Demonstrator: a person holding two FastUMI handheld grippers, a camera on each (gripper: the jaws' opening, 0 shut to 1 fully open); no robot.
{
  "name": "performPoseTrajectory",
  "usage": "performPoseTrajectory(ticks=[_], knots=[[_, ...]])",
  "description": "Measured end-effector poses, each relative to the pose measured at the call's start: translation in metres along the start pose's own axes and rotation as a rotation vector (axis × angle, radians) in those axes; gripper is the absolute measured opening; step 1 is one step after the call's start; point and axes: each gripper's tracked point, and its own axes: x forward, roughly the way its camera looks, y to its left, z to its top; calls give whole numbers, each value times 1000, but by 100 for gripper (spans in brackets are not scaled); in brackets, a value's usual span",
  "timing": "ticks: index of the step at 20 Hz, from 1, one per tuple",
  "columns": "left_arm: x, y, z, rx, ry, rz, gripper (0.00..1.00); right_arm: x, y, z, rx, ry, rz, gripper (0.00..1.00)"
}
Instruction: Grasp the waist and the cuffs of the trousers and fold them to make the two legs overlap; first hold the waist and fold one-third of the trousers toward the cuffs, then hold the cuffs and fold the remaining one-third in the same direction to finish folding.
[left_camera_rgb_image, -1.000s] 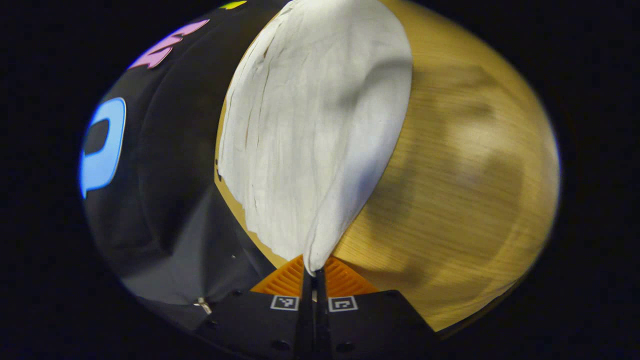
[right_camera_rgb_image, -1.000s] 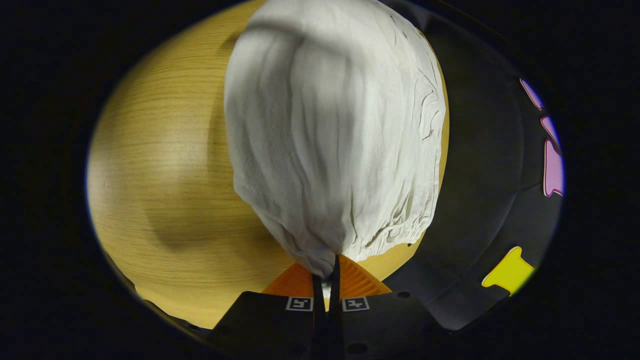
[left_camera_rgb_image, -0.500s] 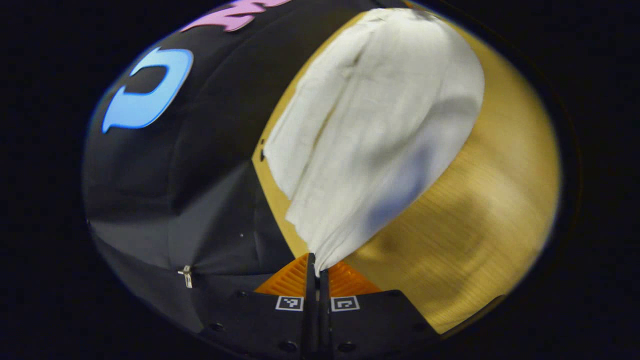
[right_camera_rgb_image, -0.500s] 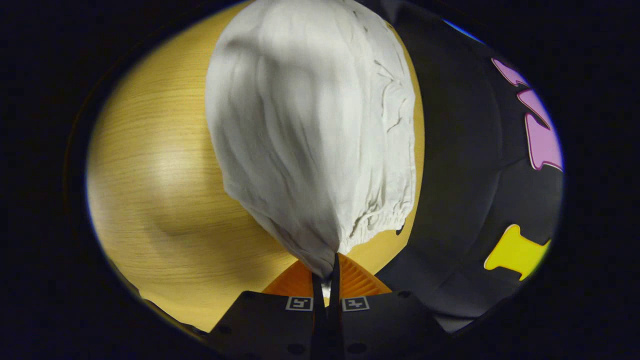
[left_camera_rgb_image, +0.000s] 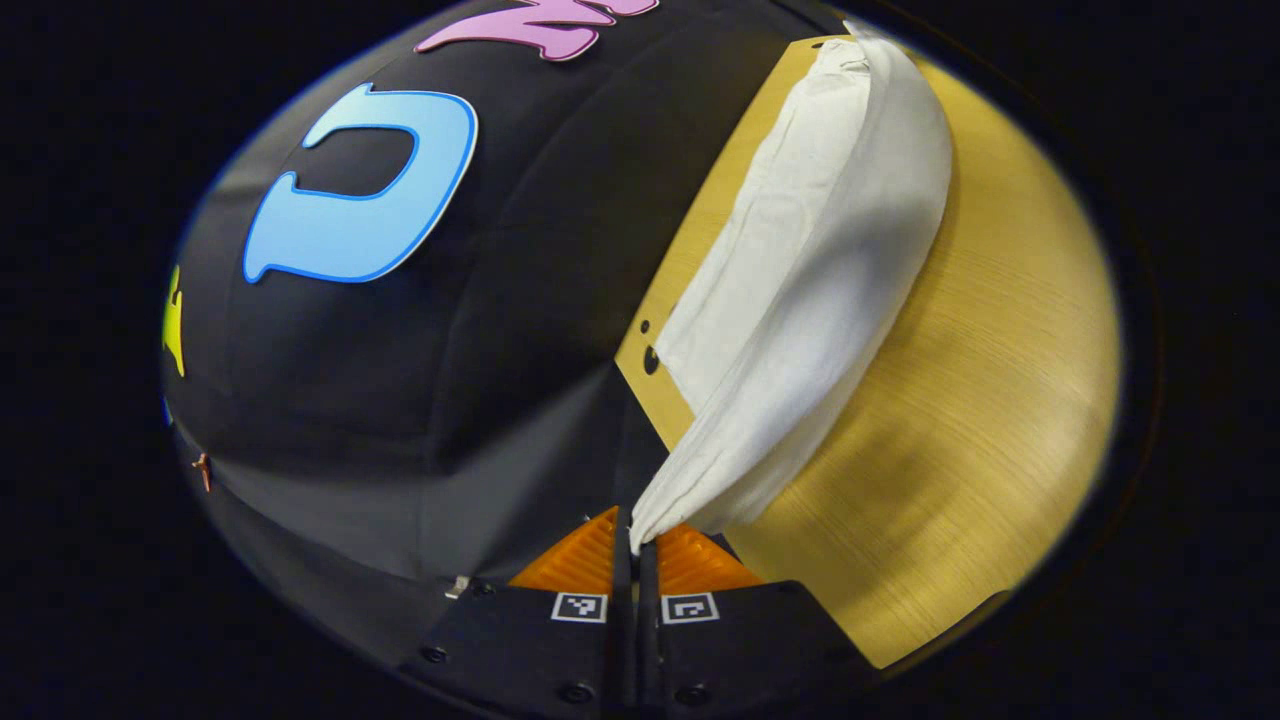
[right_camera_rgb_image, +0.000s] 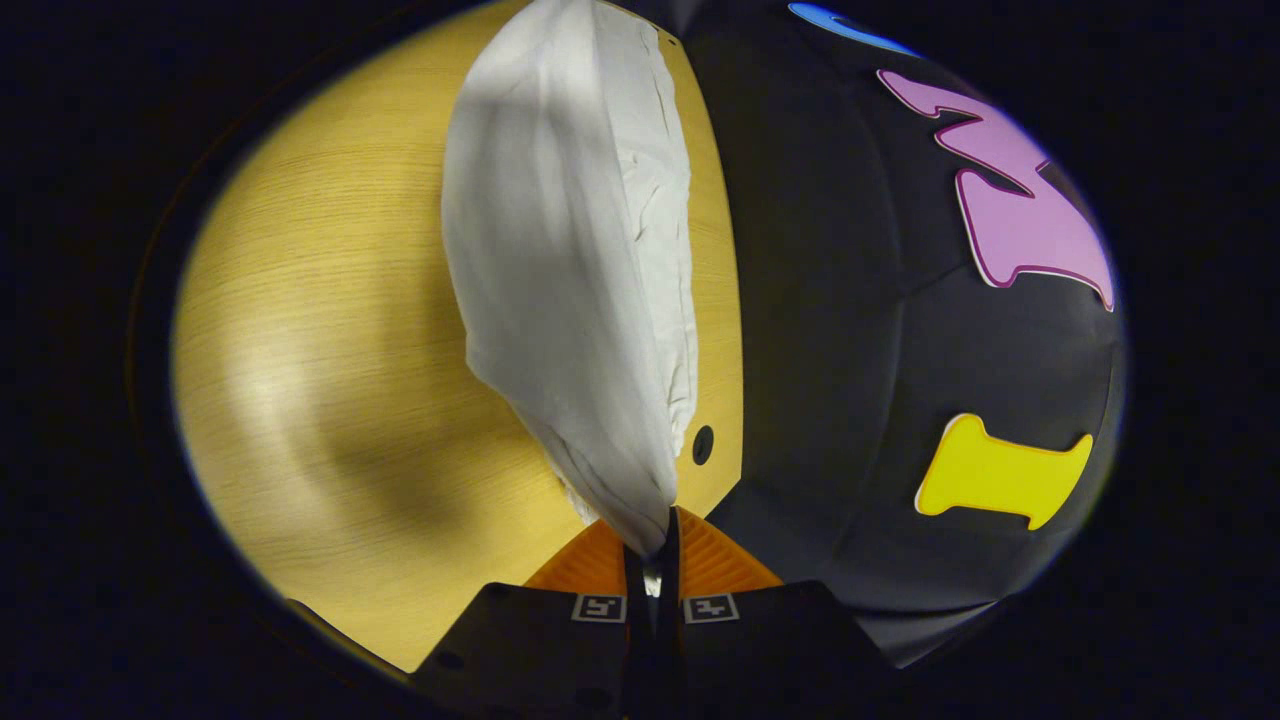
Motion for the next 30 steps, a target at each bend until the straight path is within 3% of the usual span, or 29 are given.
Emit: performPoseTrajectory(ticks=[7,14,17,18,19,20,21,22,23,24,25,26,28,30], knots=[[75,30,30,4,1,9,5,58,-54,17,195,30,-54,6],[156,-37,32,68,45,-101,5,139,-30,28,280,98,7,6],[159,-55,33,54,61,-146,5,147,-17,22,333,145,44,7],[156,-65,33,26,68,-183,6,146,-16,19,343,156,44,1],[152,-71,34,-4,72,-212,9,146,-17,20,368,150,38,20],[147,-76,35,-39,73,-232,7,143,-18,20,412,152,30,22],[141,-82,35,-79,79,-256,30,141,-19,18,475,155,30,28],[136,-86,35,-117,81,-262,34,135,-22,16,539,158,26,37],[127,-87,34,-158,86,-260,49,131,-25,12,607,163,20,53],[123,-88,35,-200,83,-250,64,127,-25,7,678,163,23,63],[112,-85,35,-255,79,-237,80,123,-23,4,758,160,38,92],[102,-85,36,-312,75,-232,95,115,-17,4,844,157,58,92],[82,-83,34,-422,81,-204,95,101,-5,3,1008,158,91,98],[48,-80,31,-578,109,-110,95,90,6,3,1150,148,93,98]])
